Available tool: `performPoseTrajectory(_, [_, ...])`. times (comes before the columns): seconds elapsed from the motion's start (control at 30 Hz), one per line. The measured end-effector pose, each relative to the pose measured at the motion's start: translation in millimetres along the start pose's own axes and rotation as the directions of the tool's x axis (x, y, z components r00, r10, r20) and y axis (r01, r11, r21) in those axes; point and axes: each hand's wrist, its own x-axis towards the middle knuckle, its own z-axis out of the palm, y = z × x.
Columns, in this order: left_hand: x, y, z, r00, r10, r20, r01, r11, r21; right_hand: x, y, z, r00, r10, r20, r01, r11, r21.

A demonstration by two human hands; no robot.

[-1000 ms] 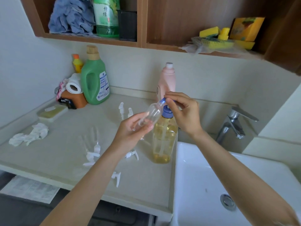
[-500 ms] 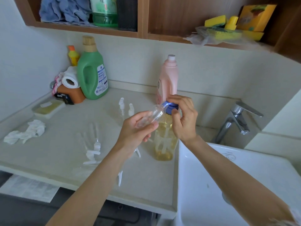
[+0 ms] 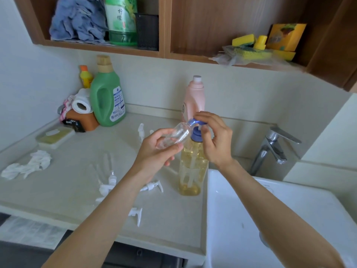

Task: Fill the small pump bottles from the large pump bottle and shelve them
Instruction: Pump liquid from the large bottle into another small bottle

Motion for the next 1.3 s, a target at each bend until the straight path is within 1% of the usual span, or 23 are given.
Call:
performPoseTrajectory(0.07, [-1,-2,0,1.0,-0.004,0.001,0.004,1.0,0.003,-9,-1,10,0.997,0.041,-0.059,-0.038,0.998,0.046])
performPoseTrajectory(0.17, [-1,-4,-3,1.0,-0.001,-0.018,0.002,1.0,0.009,-20,4,17,0.994,0.036,-0.101,-0.031,0.998,0.058])
performPoseTrajectory(0.33, [-2,-5,-2,1.0,-0.02,-0.022,0.02,1.0,0.008,-24,4,15,0.997,0.047,-0.061,-0.043,0.997,0.058])
performPoseTrajectory(0.47, [-3,1,-1,0.999,-0.044,-0.012,0.044,0.999,-0.019,-9,0,5,0.999,0.019,-0.031,-0.018,0.999,0.032])
performPoseTrajectory(0.57, [-2,10,-3,1.0,-0.025,-0.005,0.025,1.0,0.014,9,-6,-1,0.999,0.044,-0.005,-0.044,0.999,0.023])
performPoseTrajectory(0.67, [-3,16,-5,1.0,-0.008,-0.005,0.008,0.999,0.053,13,-8,-3,0.999,0.018,0.027,-0.018,1.0,0.009])
performPoseTrajectory(0.73, [-4,16,-5,1.0,-0.016,-0.004,0.017,0.998,0.053,6,-7,-2,1.0,0.013,0.006,-0.013,0.999,0.031])
performPoseTrajectory(0.83, [-6,12,0,1.0,-0.027,-0.01,0.027,0.998,0.056,-4,-5,5,0.997,0.055,-0.058,-0.05,0.995,0.092])
performPoseTrajectory(0.93, [-6,6,1,0.999,-0.041,-0.031,0.043,0.996,0.08,-15,-3,11,0.995,0.054,-0.083,-0.046,0.994,0.097])
performPoseTrajectory(1.03, [-7,2,0,0.997,-0.065,-0.036,0.068,0.995,0.079,-20,-2,11,0.997,0.033,-0.068,-0.026,0.995,0.096])
performPoseTrajectory(1.13, [-10,1,0,0.998,-0.059,-0.037,0.062,0.996,0.07,-19,-1,7,0.999,0.016,-0.028,-0.013,0.996,0.083])
performPoseTrajectory(1.3, [-11,6,2,0.998,-0.043,-0.036,0.044,0.998,0.036,-2,-2,-6,0.998,-0.057,0.04,0.056,0.998,0.022])
